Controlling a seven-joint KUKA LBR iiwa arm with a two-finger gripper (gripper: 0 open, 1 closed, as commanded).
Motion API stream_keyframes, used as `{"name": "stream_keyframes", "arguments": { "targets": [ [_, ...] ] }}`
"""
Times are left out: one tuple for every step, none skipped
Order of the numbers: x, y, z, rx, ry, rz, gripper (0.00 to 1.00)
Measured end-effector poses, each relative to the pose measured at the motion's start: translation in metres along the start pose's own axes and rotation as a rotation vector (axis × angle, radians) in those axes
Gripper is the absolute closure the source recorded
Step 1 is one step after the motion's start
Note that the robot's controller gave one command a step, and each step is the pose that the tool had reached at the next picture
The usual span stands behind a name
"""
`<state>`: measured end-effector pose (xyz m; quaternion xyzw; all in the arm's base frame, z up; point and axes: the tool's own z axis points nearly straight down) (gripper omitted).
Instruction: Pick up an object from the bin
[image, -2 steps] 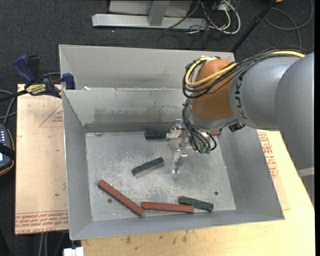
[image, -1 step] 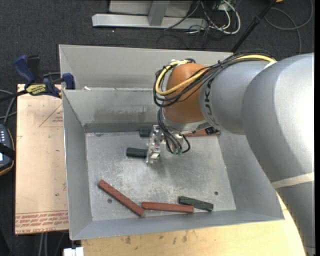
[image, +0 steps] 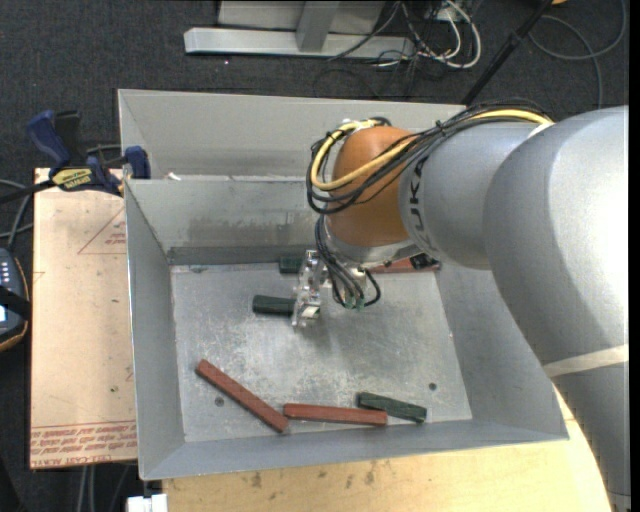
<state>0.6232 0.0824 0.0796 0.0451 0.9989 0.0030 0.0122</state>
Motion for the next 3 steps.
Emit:
{"name": "stream_keyframes", "arguments": {
  "targets": [
    [-0.008,0.015,-0.108,0.006,0.022,-0.041,1.0],
    [-0.008,0.015,-0.108,0.006,0.022,-0.041,1.0],
    [-0.009,0.008,-0.147,0.007,0.028,-0.045,1.0]
  ]
}}
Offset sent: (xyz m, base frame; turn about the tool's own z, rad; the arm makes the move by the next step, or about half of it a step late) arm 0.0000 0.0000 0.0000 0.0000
